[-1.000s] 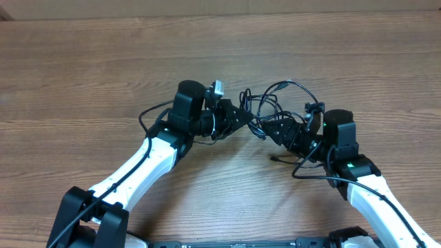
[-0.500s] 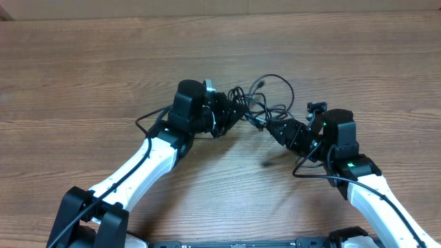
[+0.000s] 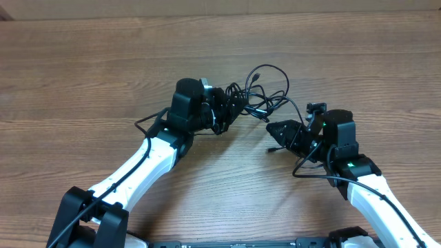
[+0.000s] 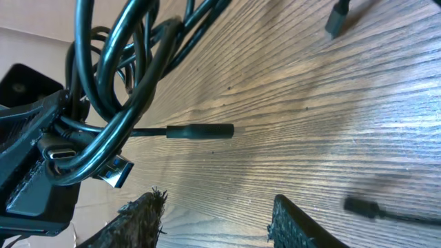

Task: Untangle cables

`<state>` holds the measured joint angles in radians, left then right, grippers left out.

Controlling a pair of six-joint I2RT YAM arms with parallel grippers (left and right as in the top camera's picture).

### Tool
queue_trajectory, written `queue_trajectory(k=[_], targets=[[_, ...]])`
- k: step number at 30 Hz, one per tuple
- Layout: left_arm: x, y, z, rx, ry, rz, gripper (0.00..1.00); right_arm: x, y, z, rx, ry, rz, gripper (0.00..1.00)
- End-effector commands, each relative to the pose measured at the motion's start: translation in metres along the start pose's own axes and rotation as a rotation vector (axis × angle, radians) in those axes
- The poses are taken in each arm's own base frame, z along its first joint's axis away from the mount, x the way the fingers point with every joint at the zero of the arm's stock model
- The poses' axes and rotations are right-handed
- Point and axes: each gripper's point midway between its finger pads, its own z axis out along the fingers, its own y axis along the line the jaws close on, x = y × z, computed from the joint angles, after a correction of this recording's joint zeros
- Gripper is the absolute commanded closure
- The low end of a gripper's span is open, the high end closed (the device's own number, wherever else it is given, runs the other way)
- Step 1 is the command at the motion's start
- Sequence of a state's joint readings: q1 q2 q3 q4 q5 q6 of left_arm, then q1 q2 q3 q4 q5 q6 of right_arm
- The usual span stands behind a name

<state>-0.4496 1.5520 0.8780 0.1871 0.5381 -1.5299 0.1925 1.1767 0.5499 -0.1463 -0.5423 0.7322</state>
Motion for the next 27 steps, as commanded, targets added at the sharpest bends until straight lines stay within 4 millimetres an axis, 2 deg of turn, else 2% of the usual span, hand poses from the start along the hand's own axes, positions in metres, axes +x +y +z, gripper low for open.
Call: queue_trajectory(k=[1,7,9,14,27], targets=[[0.004,-0.025,-0.008,0.057,0.001,0.229,0.96,-0.003,0.004,0.0,-0.004,-0.007,-0.017,0.49],[-0.002,-0.023,-0.008,0.041,-0.036,0.48,0.96,-0.002,0.005,0.0,-0.01,-0.001,-0.017,0.48],[-0.007,-0.023,-0.009,0.034,-0.06,0.529,0.96,-0.001,0.007,0.0,-0.018,0.007,-0.018,0.38],[-0.012,-0.023,-0.009,0.021,-0.094,0.634,0.96,0.0,0.008,0.0,-0.024,0.011,-0.019,0.36],[0.033,-0.024,-0.003,0.084,0.102,0.655,0.96,-0.002,0.009,0.0,-0.03,0.004,-0.023,0.36]])
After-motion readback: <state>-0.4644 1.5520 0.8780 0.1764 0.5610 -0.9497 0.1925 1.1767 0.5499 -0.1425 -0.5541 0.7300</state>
